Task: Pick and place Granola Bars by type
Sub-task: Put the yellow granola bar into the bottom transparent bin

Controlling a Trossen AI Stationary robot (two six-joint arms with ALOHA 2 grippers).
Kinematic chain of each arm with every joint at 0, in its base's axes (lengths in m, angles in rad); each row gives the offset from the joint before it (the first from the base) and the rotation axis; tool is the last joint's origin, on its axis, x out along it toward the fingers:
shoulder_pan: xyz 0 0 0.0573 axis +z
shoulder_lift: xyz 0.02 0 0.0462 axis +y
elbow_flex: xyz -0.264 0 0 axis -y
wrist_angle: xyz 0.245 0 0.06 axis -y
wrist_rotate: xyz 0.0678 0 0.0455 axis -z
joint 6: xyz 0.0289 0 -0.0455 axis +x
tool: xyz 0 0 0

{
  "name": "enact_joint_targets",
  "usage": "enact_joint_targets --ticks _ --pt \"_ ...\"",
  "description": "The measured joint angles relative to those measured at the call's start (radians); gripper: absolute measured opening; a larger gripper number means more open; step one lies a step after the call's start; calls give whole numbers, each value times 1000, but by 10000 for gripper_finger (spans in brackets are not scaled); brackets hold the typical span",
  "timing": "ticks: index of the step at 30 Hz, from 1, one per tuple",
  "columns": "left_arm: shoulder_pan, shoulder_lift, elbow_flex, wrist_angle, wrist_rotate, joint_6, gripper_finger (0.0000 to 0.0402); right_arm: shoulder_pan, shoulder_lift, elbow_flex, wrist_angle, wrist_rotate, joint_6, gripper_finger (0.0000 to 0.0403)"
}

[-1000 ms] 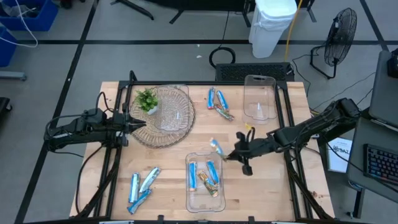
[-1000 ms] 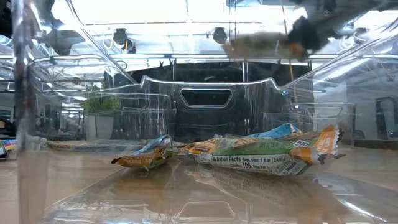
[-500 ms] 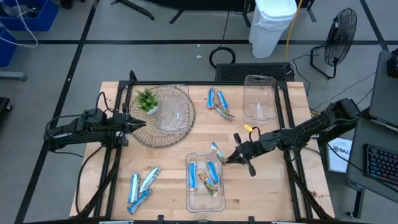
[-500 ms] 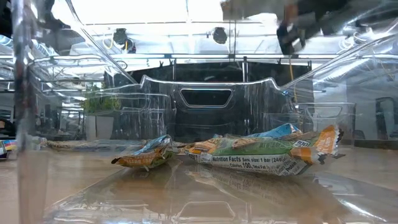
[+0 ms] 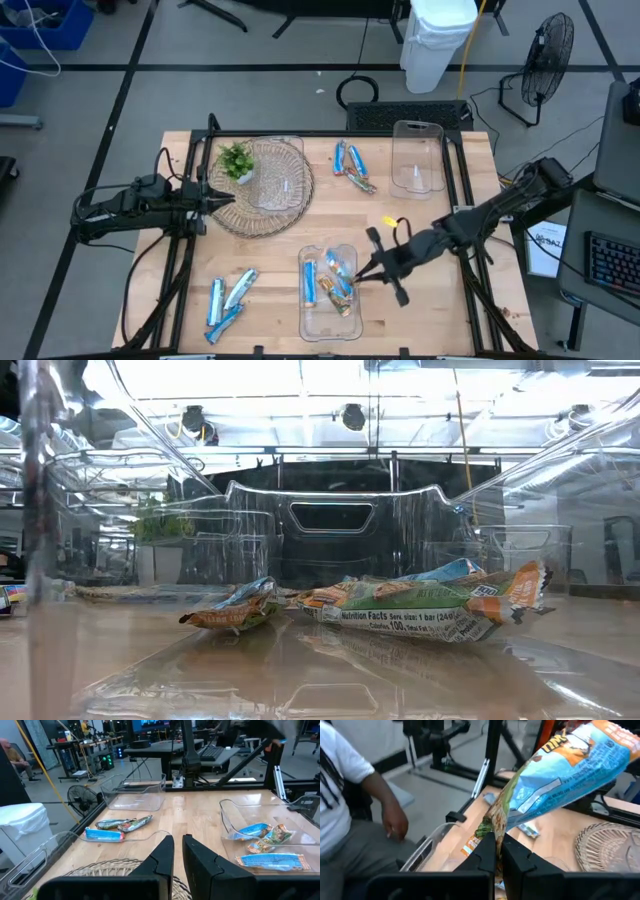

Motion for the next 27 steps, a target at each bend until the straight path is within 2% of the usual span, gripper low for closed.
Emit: enact_joint_targets --ticks 5,10,14,20,27 --pt "0 0 0 0 0 0 47 23 117 179 -179 2 18 4" --pt "0 0 0 0 0 0 47 19 247 296 -330 4 99 4" --pt "0 0 0 0 0 0 47 6 338 317 -383 -3 169 4" --pt "0 0 0 0 1 0 47 -25 442 317 -411 -80 304 4" --pt "0 0 0 0 0 0 47 -41 522 317 -412 -157 367 4"
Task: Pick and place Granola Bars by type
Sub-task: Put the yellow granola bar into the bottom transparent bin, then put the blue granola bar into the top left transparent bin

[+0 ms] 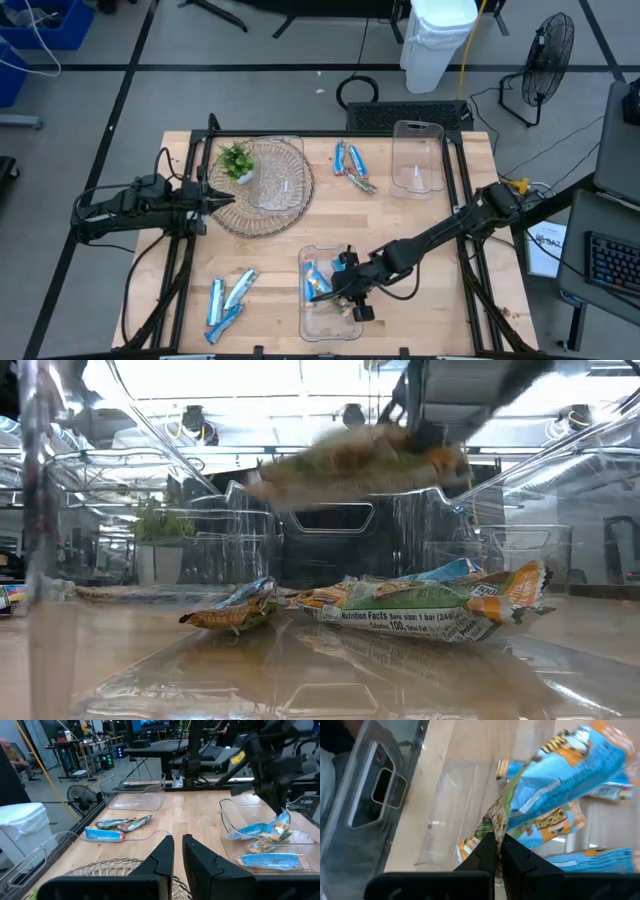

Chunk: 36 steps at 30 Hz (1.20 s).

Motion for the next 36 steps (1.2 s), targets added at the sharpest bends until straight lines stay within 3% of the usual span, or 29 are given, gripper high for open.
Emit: enact_joint_targets --ticks 14,27,32,36 --pt "0 0 0 0 0 0 47 0 8 0 10 1 22 8" --pt "0 0 0 0 0 0 47 0 -4 0 35 1 -6 117" --pt "0 0 0 0 0 0 47 2 -126 -40 44 71 -104 124" --pt "0 0 0 0 0 0 47 -14 -312 -204 118 158 -131 108"
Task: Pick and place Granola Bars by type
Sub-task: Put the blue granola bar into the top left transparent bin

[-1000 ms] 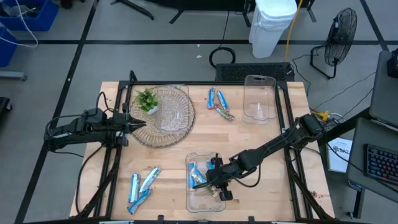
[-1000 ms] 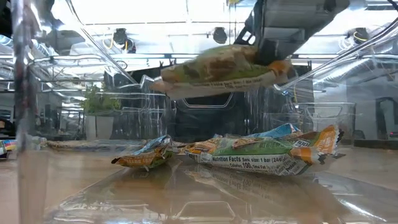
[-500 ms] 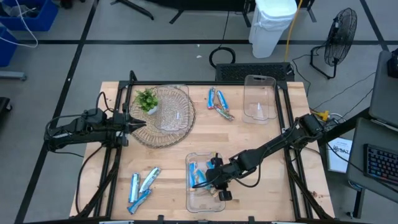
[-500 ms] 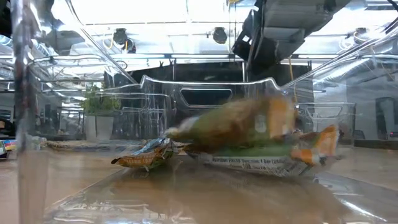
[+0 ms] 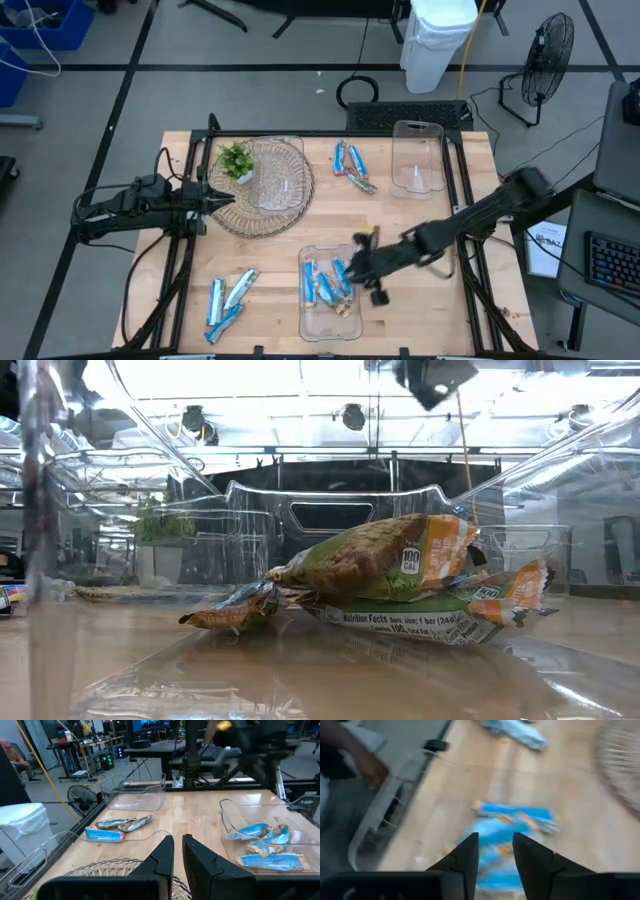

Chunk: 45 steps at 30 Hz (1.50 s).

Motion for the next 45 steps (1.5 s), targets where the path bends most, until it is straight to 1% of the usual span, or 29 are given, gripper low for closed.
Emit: enact_joint_targets --ticks 3,5,9,11,13,17,20,26,31,34,37,41,45 --pt "0 0 0 0 0 0 47 -25 -177 -184 103 64 9 98" --pt "0 0 0 0 0 0 47 -42 -305 -323 206 104 10 92" --pt "0 0 0 0 0 0 47 -85 -519 -592 518 107 1 86" --pt "0 0 0 0 0 0 47 -108 -591 -698 687 108 -35 84" --pt "0 0 0 0 0 0 47 -135 -641 -785 815 106 -87 84" --pt "0 0 0 0 0 0 47 -213 -712 -895 923 105 -157 84" --pt "0 0 0 0 0 0 47 -286 -753 -942 925 83 -156 84" --pt "0 0 0 0 0 0 47 -440 -792 -990 917 -105 -122 84" --pt "0 0 0 0 0 0 47 -537 -843 -991 903 -206 -165 84" --pt "0 0 0 0 0 0 47 -578 -898 -991 852 -210 -190 84" --pt "0 0 0 0 0 0 47 -610 -972 -991 761 -207 -202 84" --pt "0 0 0 0 0 0 47 -627 -1089 -991 645 -202 -200 84" --pt "0 0 0 0 0 0 47 -627 -1183 -991 549 -133 -198 84"
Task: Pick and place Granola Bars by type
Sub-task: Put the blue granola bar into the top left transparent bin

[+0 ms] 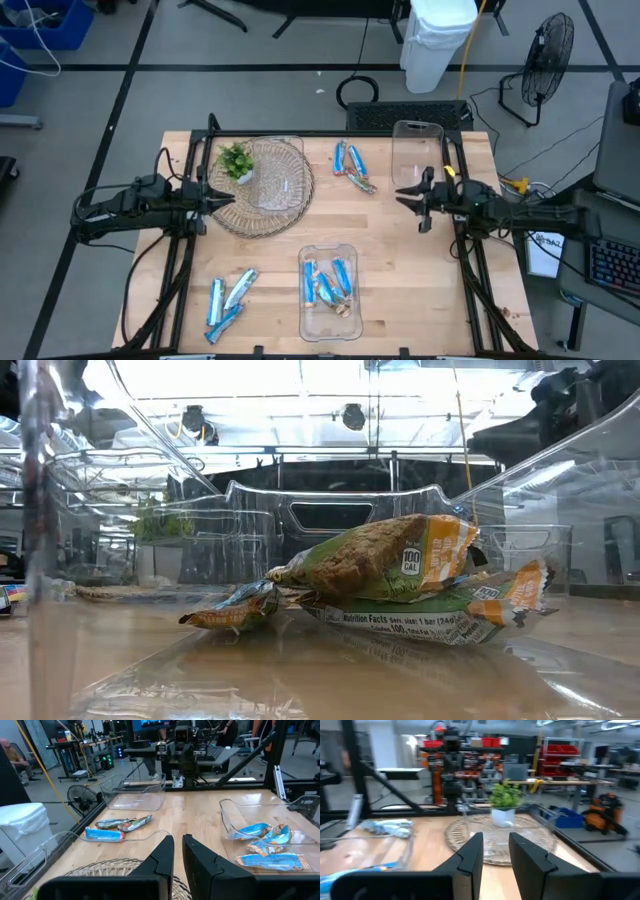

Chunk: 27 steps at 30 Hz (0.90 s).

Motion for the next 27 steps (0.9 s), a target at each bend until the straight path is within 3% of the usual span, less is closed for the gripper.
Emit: enact_joint_targets --ticks 11,18,27 --pt "0 0 0 0 0 0 47 1 -142 -1 -143 57 -3 84" --pt "0 0 0 0 0 0 47 1 -195 -103 -107 72 -6 84" --pt "0 0 0 0 0 0 47 2 -210 -102 -125 87 4 84"
